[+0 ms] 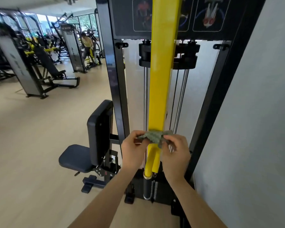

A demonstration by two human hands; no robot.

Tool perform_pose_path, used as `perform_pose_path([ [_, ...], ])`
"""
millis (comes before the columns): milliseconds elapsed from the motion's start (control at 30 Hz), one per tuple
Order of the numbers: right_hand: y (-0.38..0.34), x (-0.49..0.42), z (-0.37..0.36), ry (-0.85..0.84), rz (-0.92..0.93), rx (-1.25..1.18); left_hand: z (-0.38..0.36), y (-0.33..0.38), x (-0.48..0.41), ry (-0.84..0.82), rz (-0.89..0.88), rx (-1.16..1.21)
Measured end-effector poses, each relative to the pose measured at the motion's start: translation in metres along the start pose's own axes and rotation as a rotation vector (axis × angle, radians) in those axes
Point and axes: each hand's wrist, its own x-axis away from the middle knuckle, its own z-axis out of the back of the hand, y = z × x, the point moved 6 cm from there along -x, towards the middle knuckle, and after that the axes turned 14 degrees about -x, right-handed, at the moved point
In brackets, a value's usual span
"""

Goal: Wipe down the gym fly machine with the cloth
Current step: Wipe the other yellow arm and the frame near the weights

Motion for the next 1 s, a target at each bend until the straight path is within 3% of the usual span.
perform_pose_path([
  [167,0.007,-0.016,-0.009,-0.091,0.028,-0.067,0.0,0.011,-0.021,0.024,-0.012,0.075],
  [600,0.071,0.015,-0.003,-0.256,-0.429,-0.15,-0.017,-0.056,-0.001,-0.161,0.233,-0.063],
  [800,0.075,0.015,-0.002,-0.393,-0.672,-0.238,-0.005,-0.054,-0.01,-0.28,0.384,0.269],
  [900,0.061,0.005,0.0,-0.322,-0.615,-0.235,-0.001,-0.038,-0.012,-0.275,0.358,0.354],
  [1000,0.043,-0.014,-0.002,-0.278,-0.505,-0.239,0.004,-0.012,-0.014,-0.204,0.19,0.226],
])
